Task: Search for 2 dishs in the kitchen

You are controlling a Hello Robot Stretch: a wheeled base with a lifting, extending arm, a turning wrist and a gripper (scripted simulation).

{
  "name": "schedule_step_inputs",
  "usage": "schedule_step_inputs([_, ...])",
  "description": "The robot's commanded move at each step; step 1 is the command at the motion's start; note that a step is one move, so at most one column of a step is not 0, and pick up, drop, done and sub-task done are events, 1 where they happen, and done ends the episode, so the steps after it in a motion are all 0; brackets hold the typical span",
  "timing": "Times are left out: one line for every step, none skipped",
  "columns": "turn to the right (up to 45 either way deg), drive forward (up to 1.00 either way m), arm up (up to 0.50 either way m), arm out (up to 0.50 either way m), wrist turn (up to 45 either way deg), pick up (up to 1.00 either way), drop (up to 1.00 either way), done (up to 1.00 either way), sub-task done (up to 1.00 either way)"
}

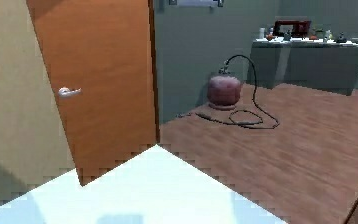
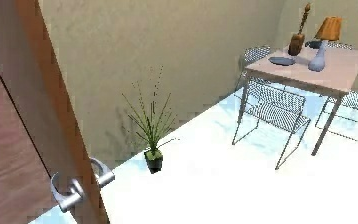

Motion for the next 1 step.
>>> schedule_step_inputs([0.0,0.25,0.0,0.0,0.0,0.0,0.0,0.0,0.0])
